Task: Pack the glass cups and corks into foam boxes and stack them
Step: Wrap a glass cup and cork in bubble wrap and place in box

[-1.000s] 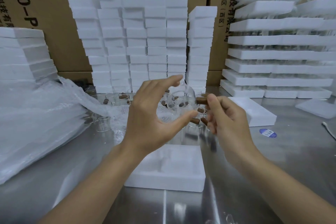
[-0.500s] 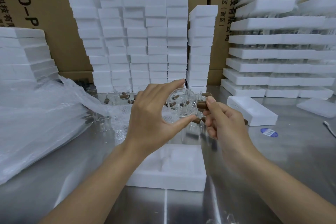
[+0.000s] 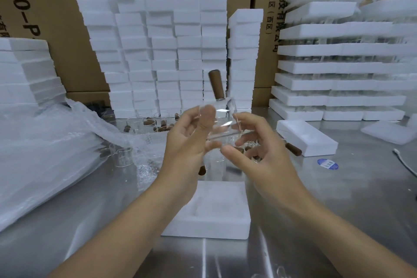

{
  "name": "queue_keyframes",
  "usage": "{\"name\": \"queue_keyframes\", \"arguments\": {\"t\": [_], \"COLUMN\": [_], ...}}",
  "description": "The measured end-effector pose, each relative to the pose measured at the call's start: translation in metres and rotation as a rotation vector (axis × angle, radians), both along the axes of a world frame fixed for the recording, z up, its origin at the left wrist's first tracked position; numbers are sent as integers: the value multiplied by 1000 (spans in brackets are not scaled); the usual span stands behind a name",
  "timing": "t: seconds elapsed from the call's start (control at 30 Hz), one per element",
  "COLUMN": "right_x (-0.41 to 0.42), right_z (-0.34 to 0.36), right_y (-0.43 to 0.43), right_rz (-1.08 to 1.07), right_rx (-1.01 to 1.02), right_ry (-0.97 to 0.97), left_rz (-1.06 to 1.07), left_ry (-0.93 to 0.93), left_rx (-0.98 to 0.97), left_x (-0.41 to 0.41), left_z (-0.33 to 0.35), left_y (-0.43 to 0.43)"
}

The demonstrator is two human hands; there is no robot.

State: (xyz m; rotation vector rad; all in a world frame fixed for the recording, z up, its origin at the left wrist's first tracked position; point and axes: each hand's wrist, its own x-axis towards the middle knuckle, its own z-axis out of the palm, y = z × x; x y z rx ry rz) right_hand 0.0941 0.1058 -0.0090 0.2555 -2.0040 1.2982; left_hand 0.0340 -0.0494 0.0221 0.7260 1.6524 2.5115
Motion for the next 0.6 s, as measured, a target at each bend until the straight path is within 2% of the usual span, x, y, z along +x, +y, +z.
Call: {"name": "queue_keyframes", "arguments": {"t": [0.1,0.2,0.33,0.6], "right_x": [0,1,2,2], "right_z": [-1,1,3,3], "right_y": [-1,1,-1,2], "right_rz": [-3,-28,-36,-2], "right_rx": [-13,-25,-15,29], "right_ry": [34,51,40,73], "left_rz": [-230,-358,-406,-445], "left_ry": [-153,-268,-348,-363], "left_rx": [15,-11,-57,-72], "left_x": [5,5,3,6], "left_z": [-2,-3,-6,-9], "left_y": [2,3,4,10]}}
